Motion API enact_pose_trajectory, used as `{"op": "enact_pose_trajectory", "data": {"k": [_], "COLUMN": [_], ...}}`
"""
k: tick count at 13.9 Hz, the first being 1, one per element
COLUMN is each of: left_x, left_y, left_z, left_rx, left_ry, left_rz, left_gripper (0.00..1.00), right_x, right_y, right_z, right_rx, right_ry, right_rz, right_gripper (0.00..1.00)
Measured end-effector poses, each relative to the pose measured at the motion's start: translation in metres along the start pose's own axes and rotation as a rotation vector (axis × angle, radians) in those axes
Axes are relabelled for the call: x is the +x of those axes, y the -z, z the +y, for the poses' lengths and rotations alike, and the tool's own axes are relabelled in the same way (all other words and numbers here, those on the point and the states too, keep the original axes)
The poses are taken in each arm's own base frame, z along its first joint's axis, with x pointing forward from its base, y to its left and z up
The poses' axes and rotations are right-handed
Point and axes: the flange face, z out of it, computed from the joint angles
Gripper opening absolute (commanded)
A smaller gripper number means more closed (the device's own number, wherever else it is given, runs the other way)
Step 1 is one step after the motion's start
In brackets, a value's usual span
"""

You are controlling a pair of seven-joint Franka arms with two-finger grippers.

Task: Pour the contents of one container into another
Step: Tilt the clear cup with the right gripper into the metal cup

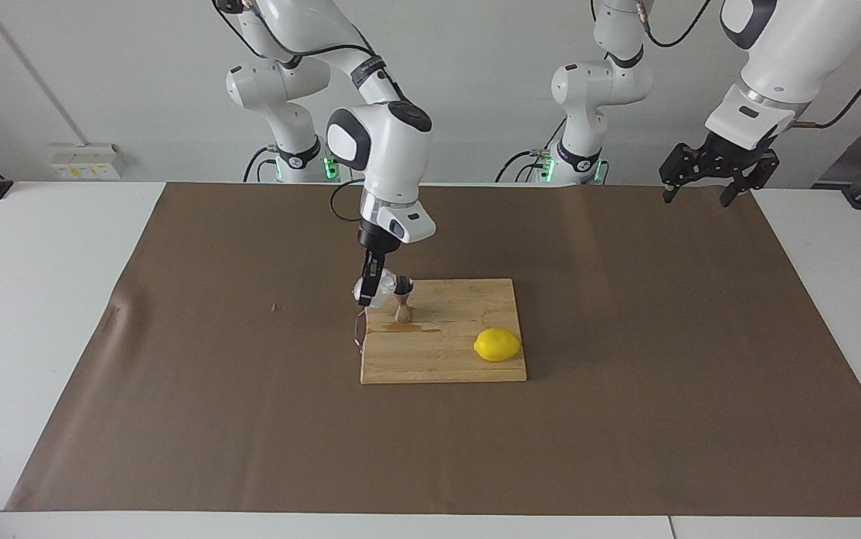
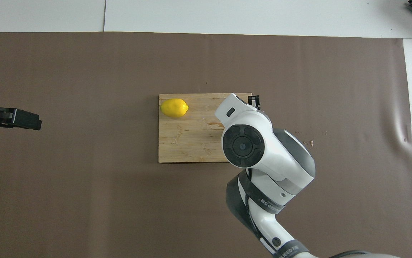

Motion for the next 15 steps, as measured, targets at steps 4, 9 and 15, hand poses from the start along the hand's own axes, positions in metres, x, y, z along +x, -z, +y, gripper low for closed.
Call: {"op": "enact_pose_trajectory", "data": {"k": [4,9,15], "left_x": [0.000,0.000,0.000], "left_y": [0.000,0.000,0.000], "left_z": [0.000,0.000,0.000], "left_rx": [0.000,0.000,0.000], "left_ry": [0.000,0.000,0.000], "left_rz": [0.000,0.000,0.000], "left_gripper": [1.00,1.00,1.00], "right_x": [0.021,0.026,0.026], "right_y": [0.013,0.016,0.015], "right_z": [-0.008,-0.010,-0.010], "right_rx": [-0.095,-0.130,-0.154], "right_ry": [0.187,0.247,0.293], "right_rz": [-0.076,-0.113,-0.144], "right_gripper": [0.00,0.00,0.00]}}
